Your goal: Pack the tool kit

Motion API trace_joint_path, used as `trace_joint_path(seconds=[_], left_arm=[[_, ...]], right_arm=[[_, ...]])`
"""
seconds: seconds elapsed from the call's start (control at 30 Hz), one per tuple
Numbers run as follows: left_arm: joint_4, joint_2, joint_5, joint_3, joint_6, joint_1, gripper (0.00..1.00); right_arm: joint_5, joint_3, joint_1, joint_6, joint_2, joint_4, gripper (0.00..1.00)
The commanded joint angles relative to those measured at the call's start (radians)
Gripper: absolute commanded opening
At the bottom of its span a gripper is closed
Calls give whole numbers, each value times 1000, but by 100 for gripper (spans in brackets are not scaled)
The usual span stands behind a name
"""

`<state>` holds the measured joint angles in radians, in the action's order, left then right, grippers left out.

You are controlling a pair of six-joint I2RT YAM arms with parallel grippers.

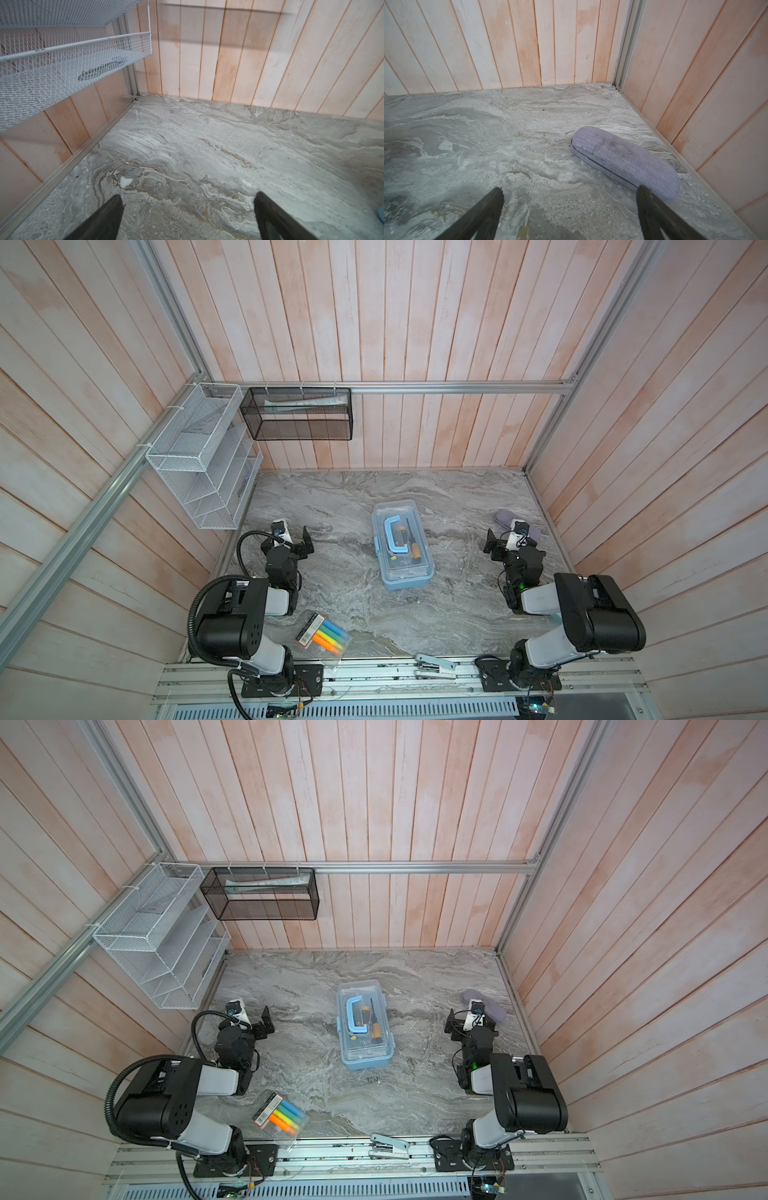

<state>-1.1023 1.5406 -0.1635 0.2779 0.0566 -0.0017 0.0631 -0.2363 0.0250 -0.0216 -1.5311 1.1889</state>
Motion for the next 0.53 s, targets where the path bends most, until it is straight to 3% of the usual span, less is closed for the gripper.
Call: trace_joint_path(seconds=[0.0,0.5], left_arm=[[-8,-8,1,2,5,2,100],[16,0,10,19,8,6,100]], right_arm=[[-13,-12,1,7,14,6,98],[-14,-14,1,6,13,3,98]])
